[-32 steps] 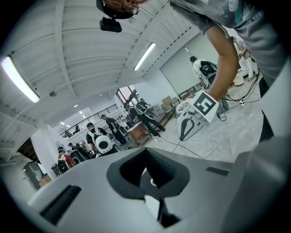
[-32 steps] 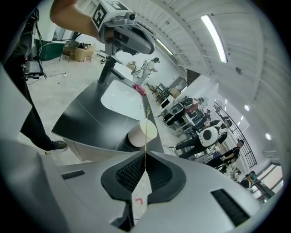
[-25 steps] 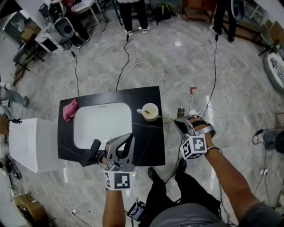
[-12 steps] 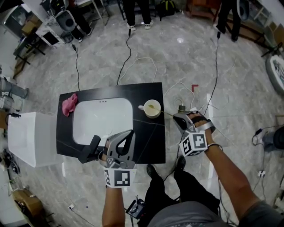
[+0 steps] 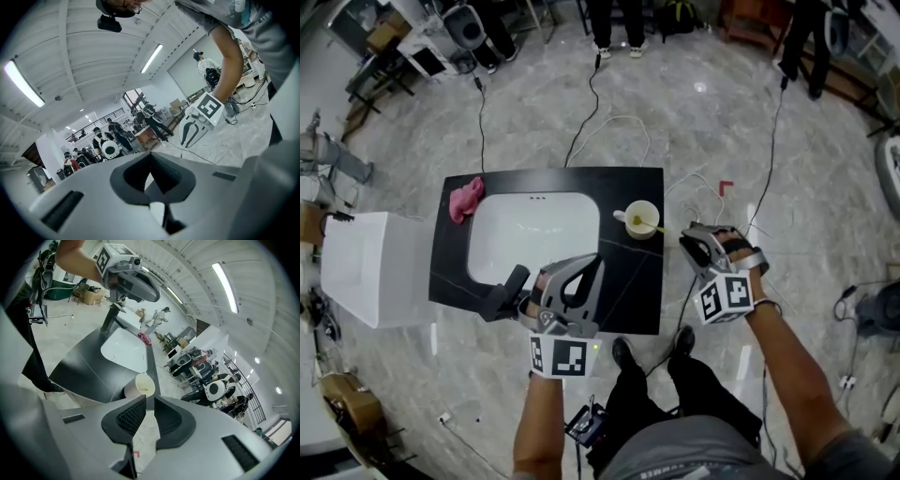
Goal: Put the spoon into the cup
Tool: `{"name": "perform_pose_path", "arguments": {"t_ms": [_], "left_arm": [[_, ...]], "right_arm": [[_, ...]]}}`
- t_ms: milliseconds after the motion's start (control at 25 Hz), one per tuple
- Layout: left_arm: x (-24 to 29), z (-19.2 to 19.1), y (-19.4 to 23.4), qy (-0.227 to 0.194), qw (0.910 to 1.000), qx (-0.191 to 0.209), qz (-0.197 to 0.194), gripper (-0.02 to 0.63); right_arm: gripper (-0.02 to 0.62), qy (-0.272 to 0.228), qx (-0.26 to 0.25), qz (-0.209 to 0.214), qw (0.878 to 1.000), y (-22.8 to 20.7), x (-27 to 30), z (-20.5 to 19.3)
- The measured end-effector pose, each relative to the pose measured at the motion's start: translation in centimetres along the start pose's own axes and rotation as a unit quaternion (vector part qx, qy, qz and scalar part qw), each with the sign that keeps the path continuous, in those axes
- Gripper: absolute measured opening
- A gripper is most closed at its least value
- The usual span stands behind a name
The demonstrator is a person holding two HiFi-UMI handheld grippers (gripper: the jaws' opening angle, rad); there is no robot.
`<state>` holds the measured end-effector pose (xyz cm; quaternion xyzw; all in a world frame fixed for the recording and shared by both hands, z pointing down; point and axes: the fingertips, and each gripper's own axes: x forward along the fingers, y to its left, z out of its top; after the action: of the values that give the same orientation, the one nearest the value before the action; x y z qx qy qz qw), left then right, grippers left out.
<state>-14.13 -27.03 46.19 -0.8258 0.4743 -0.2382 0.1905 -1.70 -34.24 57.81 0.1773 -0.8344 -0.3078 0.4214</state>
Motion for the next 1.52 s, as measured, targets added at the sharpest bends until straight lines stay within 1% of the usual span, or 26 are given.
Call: {"name": "perform_pose_path", "arguments": {"t_ms": [120, 320, 560, 1080, 1320, 1520], "left_arm": [[-0.6, 0.9, 0.5, -0.004, 1.0, 0.005, 0.004, 0.002], [-1.3, 2.8, 1.6, -0.016, 0.9997, 0.018, 0.009, 0.002], [-3.3, 4.5, 2.3, -0.02, 0.9994, 0.025, 0.016, 0.002], [-9.2, 8.6, 4.8, -0.034, 0.9958, 0.078, 0.035, 0.002], [-12.0, 10.7, 5.4, -0.046, 0.9935, 0.096, 0.042, 0.002], [-13.9, 12.4, 5.8, -0.059, 0.9913, 0.107, 0.049, 0.002]], "right_arm": [[0.075, -0.001, -0.001, -0.004, 1.0, -0.5, -0.8, 0.7], [0.075, -0.002, -0.005, -0.023, 1.0, -2.3, -2.6, 2.1], [0.068, -0.011, 0.005, -0.045, 0.999, -3.7, -5.6, 4.6], [0.04, -0.072, 0.041, -0.1, 0.992, -7.1, -13.8, 13.0], [0.029, -0.088, 0.051, -0.116, 0.988, -7.7, -17.3, 16.0], [0.029, -0.098, 0.049, -0.123, 0.986, -8.0, -19.6, 18.0]]}}
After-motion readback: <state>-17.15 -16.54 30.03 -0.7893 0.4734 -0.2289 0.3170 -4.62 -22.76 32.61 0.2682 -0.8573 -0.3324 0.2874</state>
